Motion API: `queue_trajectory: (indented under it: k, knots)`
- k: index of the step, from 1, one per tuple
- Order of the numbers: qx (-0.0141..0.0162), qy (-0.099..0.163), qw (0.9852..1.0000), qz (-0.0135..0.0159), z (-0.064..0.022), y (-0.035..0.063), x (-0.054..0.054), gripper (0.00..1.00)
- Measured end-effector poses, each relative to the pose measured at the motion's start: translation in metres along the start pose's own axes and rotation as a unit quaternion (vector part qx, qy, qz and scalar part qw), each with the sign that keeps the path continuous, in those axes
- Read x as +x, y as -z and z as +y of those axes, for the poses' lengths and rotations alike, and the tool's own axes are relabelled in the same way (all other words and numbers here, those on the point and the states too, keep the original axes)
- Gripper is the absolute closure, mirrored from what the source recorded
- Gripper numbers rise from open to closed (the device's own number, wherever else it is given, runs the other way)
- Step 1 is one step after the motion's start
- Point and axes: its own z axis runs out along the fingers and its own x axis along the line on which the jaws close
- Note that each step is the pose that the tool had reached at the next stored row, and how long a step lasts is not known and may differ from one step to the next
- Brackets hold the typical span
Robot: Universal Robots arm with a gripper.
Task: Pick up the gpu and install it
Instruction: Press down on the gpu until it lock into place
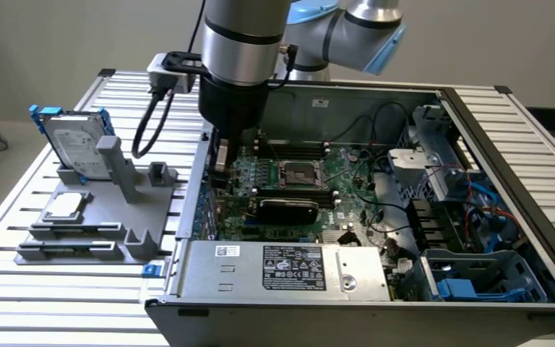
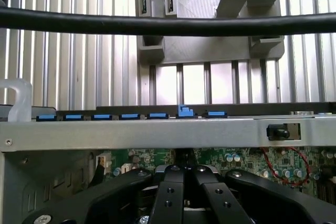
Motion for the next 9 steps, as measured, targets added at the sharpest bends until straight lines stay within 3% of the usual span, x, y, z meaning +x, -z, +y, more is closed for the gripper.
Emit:
queue_trajectory:
  k: [9]
  knots:
    - [-0.0001, -0.001, 1.0000, -0.0001, 0.0016, -0.0008, 0.0001, 0.89]
